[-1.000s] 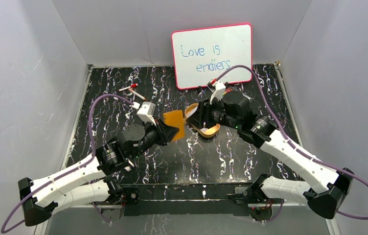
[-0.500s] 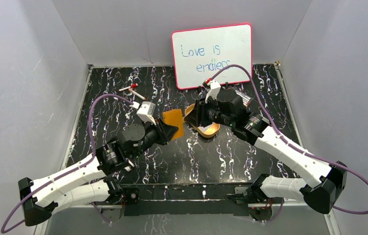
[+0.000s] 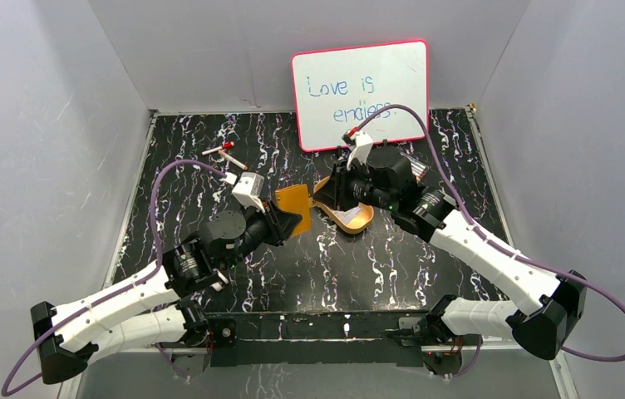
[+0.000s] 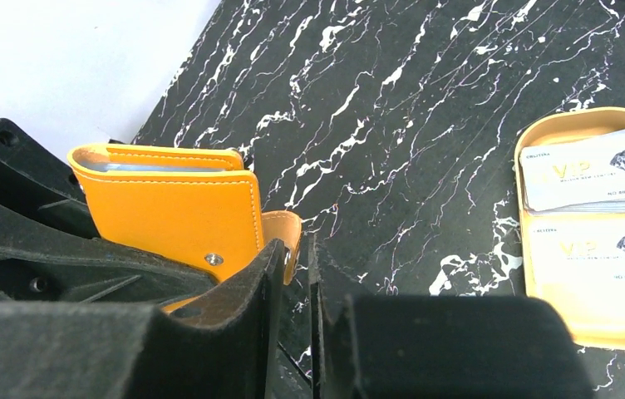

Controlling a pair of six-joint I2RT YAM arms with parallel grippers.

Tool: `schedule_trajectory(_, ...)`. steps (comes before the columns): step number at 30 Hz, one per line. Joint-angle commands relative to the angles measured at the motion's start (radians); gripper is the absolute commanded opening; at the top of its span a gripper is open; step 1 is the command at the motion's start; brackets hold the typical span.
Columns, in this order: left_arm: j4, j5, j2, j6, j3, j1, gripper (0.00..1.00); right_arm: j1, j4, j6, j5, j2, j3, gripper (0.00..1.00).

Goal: Put the credit cards into the card holder
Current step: Close the card holder at the center of the board.

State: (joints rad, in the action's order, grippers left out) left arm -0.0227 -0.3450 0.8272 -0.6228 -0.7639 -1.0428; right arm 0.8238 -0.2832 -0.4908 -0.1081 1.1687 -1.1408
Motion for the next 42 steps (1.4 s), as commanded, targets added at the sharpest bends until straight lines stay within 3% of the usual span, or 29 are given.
schedule_trajectory(1, 0.054, -0.028, -0.025, 0.026, -0.043, 0.0, 0.0, -0.006, 0.019, 0.011, -0.019, 0.009, -0.06, 0.26)
schedule_trajectory(14, 0.061, -0.034, -0.037, 0.038, -0.04, 0.0, 0.0, -0.008, -0.014, 0.014, -0.038, 0.021, -0.076, 0.18)
schedule_trajectory(22, 0.061, -0.04, -0.037, 0.041, -0.04, -0.001, 0.0, -0.008, -0.016, 0.014, -0.043, 0.009, -0.071, 0.0)
schedule_trajectory(29, 0.038, -0.072, -0.033, 0.034, -0.046, 0.0, 0.0, -0.015, -0.018, 0.009, -0.033, -0.024, -0.057, 0.0)
schedule_trajectory(42, 0.029, -0.088, 0.011, 0.02, -0.061, 0.0, 0.0, -0.038, 0.086, -0.114, -0.162, -0.036, -0.018, 0.0)
